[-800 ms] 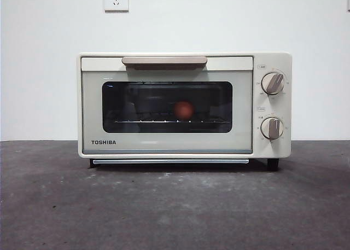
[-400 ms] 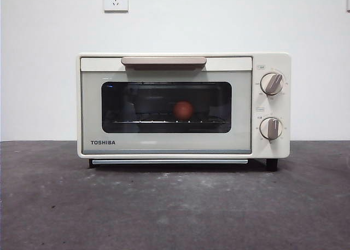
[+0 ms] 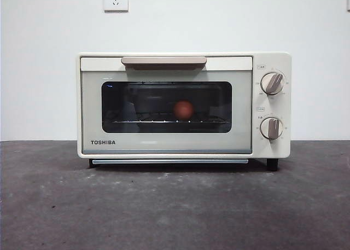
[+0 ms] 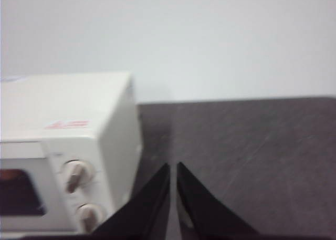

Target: Eggoven

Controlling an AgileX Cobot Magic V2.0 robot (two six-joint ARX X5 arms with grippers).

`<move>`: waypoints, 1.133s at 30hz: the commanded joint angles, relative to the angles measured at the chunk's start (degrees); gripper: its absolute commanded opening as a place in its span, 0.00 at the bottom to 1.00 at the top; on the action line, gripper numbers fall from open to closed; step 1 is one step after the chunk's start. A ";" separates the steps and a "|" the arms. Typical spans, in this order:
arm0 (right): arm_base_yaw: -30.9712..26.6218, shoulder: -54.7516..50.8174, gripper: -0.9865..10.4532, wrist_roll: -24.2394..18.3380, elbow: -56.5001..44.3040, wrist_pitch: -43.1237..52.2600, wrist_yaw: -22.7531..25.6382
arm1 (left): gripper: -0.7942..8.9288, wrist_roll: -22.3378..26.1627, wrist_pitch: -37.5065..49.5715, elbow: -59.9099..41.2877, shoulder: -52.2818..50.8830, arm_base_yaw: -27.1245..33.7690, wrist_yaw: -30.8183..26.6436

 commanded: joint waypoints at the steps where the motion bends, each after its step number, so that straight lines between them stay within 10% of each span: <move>1: -1.86 -3.96 0.09 -1.62 -6.29 5.95 -0.22 | 0.09 0.02 0.15 -1.55 -0.04 0.11 0.02; 16: -5.68 -19.02 0.09 -1.22 -26.91 10.54 -0.22 | 0.09 0.00 0.15 -1.55 -0.04 0.11 0.04; 34: -5.57 -19.02 0.09 -0.46 -27.54 2.82 -0.15 | 0.09 0.00 0.17 -1.55 -0.04 0.11 0.04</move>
